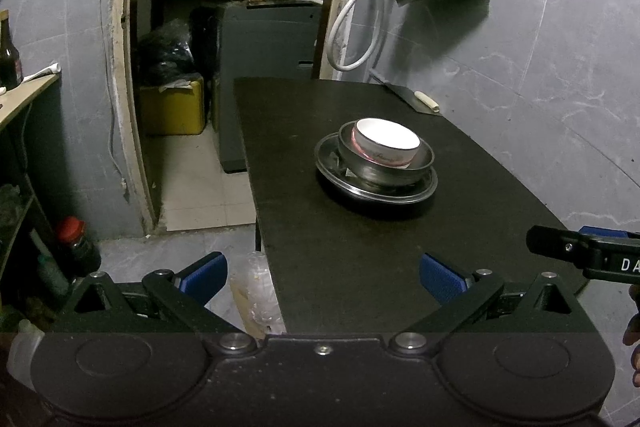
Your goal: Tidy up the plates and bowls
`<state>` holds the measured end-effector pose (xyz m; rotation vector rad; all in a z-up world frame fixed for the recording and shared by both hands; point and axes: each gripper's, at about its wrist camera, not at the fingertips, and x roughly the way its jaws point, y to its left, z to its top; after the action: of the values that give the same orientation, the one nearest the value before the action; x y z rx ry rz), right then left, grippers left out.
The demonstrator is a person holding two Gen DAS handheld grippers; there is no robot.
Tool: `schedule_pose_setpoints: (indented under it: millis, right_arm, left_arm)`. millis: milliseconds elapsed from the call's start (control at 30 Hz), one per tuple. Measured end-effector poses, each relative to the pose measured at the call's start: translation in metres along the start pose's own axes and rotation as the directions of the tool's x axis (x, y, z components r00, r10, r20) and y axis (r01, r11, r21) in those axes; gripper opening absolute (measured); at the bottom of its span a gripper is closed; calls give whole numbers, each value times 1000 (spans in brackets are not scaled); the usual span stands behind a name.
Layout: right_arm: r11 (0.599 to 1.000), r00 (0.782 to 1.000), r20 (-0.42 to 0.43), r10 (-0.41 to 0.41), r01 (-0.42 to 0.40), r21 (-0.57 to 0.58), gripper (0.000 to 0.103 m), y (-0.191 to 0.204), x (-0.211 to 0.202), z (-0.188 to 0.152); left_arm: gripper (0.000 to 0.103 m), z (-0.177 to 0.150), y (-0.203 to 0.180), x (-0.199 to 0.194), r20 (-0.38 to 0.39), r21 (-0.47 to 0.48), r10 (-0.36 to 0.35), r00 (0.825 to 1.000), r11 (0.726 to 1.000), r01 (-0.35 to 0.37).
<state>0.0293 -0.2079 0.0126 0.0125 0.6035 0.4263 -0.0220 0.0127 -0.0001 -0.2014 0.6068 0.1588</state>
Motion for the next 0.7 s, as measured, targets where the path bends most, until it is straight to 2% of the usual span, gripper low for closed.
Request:
schedule_pose_setpoints:
  millis: [700]
  right_arm:
    - [1000, 1000, -4, 1, -1, -8, 103, 1, 2, 2]
  left_arm:
    - [102, 0, 0, 1, -3, -1, 0, 1000, 1000, 0]
